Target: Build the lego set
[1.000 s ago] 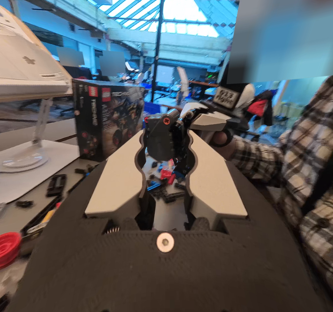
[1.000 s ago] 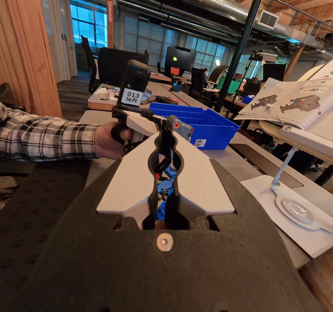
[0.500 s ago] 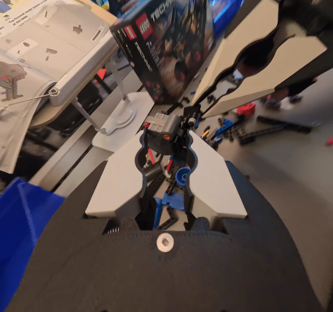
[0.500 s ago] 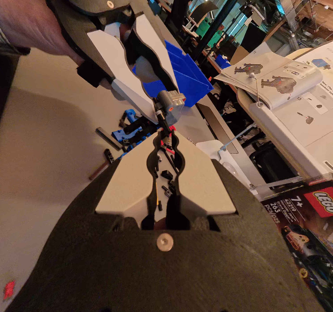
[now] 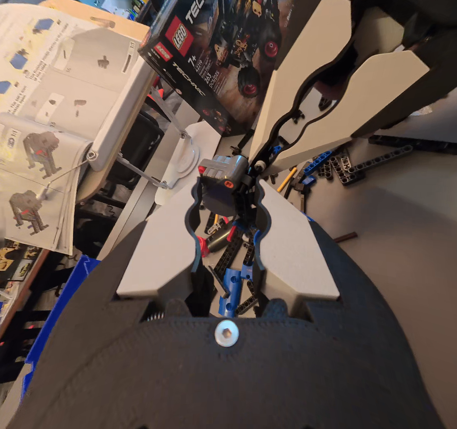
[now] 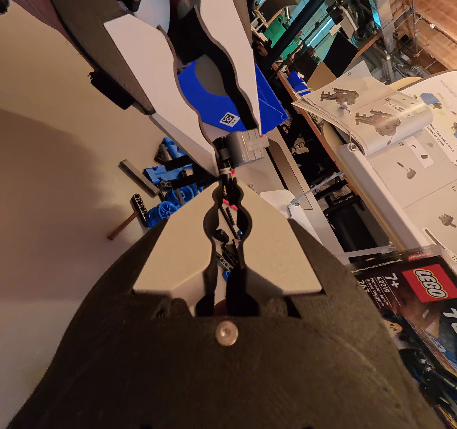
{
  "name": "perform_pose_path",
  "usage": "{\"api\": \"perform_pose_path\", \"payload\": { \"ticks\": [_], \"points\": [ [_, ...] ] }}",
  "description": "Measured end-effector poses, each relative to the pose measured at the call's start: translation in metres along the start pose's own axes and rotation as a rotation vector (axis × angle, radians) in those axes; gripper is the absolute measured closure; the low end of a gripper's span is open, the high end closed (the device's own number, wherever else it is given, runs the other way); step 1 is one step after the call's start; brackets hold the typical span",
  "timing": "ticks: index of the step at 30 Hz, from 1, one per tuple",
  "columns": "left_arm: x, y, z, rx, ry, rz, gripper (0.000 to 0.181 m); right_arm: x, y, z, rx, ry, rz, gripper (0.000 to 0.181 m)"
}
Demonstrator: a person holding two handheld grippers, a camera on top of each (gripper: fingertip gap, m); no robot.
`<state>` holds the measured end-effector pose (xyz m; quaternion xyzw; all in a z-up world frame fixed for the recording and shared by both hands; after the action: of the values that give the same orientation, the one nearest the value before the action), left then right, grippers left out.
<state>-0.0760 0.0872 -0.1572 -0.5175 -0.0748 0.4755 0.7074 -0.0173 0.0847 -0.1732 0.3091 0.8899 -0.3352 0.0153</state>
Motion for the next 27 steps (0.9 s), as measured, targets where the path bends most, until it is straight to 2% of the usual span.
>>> {"api": "perform_pose_path", "payload": {
  "ticks": [8, 12, 17, 22, 27],
  "points": [
    [-0.014, -0.016, 0.004, -0.037, 0.056, -0.084, 0.139, -0.006, -0.003, -0.011, 0.119, 0.018, -0.126, 0.177],
    [-0.019, -0.015, 0.011, -0.021, 0.066, -0.066, 0.136, -0.009, -0.007, -0.014, 0.149, 0.014, -0.186, 0.177],
    [-0.023, -0.018, 0.008, -0.013, 0.180, -0.068, 0.134, -0.012, -0.014, -0.012, 0.145, -0.009, -0.237, 0.177],
    [-0.021, -0.023, 0.010, -0.022, 0.229, -0.098, 0.138, -0.014, -0.015, -0.014, 0.161, -0.010, -0.253, 0.177],
    [-0.019, -0.023, 0.011, -0.113, 0.268, -0.152, 0.140, -0.016, -0.014, -0.016, 0.215, -0.042, -0.239, 0.177]
  ]
}}
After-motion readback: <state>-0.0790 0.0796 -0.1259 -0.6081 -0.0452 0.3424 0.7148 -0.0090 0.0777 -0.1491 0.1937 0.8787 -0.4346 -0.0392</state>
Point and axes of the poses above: each gripper's, where its closed fingertips meet, x out along the fingers, y out of its underside, z = x × y across the jaws, the point moved 4 cm from there along -x, back along the fingers, and after that the axes turned 13 degrees about -x, right-handed, at the moved point
